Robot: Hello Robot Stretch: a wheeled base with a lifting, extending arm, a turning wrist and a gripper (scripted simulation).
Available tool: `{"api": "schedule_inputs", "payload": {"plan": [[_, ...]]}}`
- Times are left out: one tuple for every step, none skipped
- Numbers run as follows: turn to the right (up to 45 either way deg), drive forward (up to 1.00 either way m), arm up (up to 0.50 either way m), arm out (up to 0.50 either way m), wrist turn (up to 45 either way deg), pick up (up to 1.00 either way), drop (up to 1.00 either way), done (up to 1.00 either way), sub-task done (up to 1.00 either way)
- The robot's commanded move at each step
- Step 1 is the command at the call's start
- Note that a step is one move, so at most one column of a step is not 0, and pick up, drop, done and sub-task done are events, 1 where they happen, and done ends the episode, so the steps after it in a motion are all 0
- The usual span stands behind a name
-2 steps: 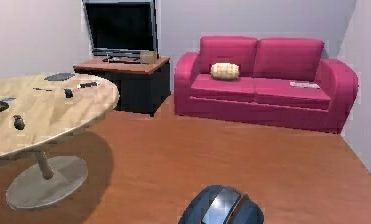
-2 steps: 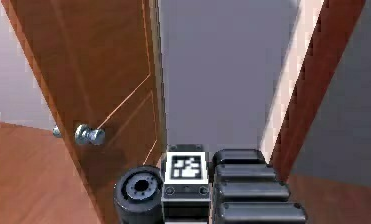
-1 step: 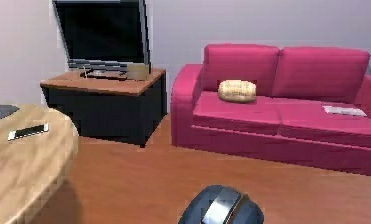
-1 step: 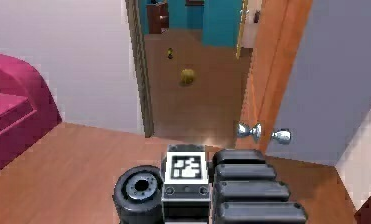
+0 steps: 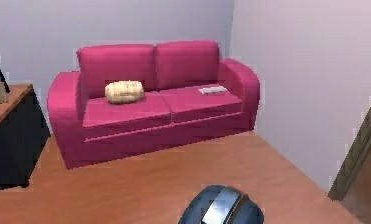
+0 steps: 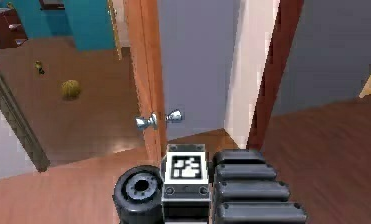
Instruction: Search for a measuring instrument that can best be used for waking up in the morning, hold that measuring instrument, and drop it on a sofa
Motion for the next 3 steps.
{"api": "schedule_inputs", "payload": {"plan": [[0.0, 1.0, 0.0, 0.0, 0.0, 0.0, 0.0, 0.0, 0.0], [3.0, 0.0, 0.0, 0.0, 0.0, 0.0, 0.0, 0.0, 0.0], [0.0, 0.3, 0.0, 0.0, 0.0, 0.0, 0.0, 0.0, 0.0]]}}
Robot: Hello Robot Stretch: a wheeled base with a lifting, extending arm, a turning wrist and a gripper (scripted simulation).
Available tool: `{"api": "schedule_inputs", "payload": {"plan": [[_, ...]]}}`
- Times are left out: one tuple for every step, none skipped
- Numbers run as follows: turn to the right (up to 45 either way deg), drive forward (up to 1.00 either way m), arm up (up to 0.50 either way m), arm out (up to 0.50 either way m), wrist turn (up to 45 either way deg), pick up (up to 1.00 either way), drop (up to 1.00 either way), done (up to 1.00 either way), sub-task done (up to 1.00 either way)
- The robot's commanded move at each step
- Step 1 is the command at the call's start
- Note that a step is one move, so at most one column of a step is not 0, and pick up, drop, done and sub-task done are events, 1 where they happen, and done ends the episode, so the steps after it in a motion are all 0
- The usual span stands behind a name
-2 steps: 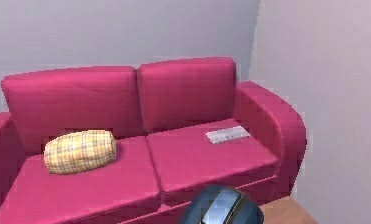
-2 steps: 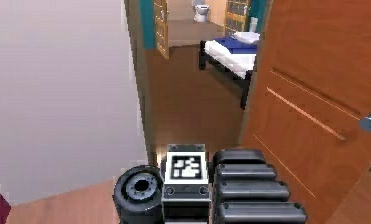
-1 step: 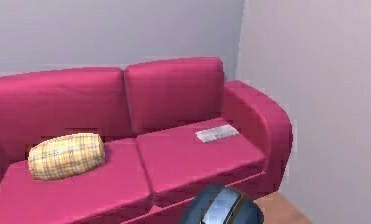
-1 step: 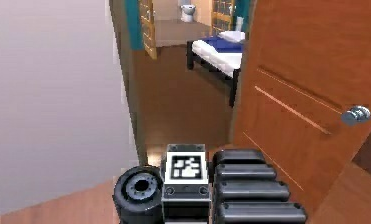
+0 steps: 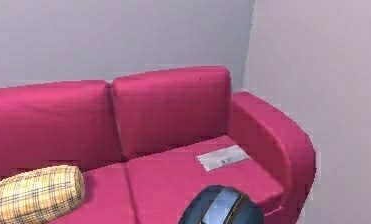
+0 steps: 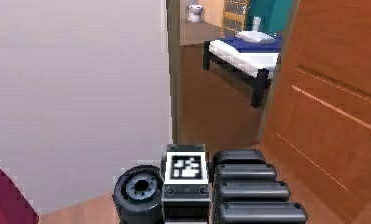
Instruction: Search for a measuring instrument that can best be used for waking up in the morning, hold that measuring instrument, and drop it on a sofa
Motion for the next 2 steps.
{"api": "schedule_inputs", "payload": {"plan": [[-45.0, 0.0, 0.0, 0.0, 0.0, 0.0, 0.0, 0.0, 0.0], [-45.0, 0.0, 0.0, 0.0, 0.0, 0.0, 0.0, 0.0, 0.0]]}}
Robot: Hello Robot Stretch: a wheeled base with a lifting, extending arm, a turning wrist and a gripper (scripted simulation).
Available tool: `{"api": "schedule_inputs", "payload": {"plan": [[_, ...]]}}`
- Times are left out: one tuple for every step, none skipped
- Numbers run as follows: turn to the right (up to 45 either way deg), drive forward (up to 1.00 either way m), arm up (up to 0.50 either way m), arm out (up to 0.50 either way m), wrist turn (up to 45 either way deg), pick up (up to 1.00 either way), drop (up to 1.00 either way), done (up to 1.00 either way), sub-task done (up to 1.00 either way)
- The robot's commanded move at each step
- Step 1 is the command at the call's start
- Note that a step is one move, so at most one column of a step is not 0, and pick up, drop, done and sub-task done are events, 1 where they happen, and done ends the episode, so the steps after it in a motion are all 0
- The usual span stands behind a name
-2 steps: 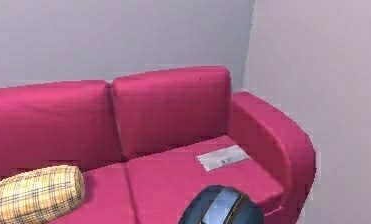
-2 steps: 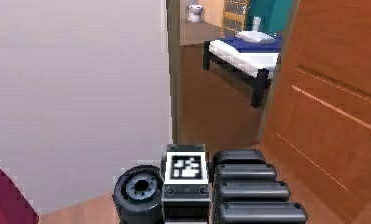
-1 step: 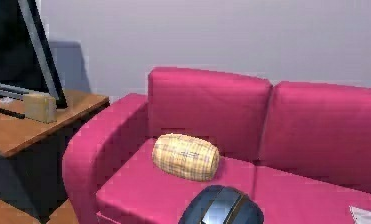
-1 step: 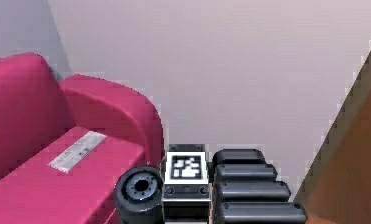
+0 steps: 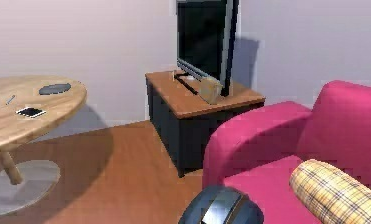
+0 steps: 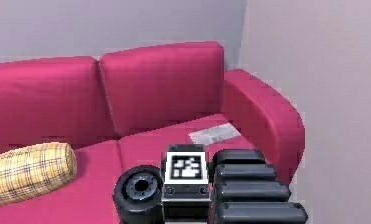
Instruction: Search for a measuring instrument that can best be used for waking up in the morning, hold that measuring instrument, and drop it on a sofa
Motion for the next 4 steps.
{"api": "schedule_inputs", "payload": {"plan": [[-33.0, 0.0, 0.0, 0.0, 0.0, 0.0, 0.0, 0.0, 0.0], [0.0, 0.0, 0.0, 0.48, 0.0, 0.0, 0.0, 0.0, 0.0], [0.0, 0.0, 0.0, 0.0, 45.0, 0.0, 0.0, 0.0, 0.0], [0.0, 0.0, 0.0, 0.0, 45.0, 0.0, 0.0, 0.0, 0.0]]}}
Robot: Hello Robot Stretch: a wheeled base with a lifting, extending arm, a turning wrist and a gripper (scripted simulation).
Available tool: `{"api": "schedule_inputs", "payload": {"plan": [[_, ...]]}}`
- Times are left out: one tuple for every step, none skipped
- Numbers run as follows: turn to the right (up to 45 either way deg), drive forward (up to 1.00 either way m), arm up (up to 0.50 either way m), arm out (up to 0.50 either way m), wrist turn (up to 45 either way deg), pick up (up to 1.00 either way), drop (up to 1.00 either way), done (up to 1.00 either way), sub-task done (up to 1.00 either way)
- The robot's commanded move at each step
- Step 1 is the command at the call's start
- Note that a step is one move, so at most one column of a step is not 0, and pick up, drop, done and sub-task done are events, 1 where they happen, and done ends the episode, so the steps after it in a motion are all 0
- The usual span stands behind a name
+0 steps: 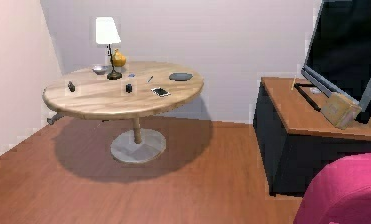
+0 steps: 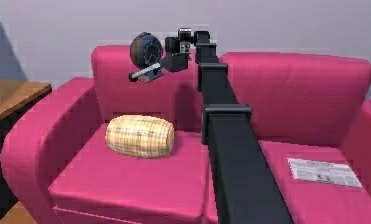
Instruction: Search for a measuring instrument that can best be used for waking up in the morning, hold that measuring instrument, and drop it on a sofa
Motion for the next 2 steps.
{"api": "schedule_inputs", "payload": {"plan": [[0.0, 0.0, 0.0, 0.0, 45.0, 0.0, 0.0, 0.0, 0.0], [0.0, 0.0, 0.0, 0.0, 21.0, 0.0, 0.0, 0.0, 0.0]]}}
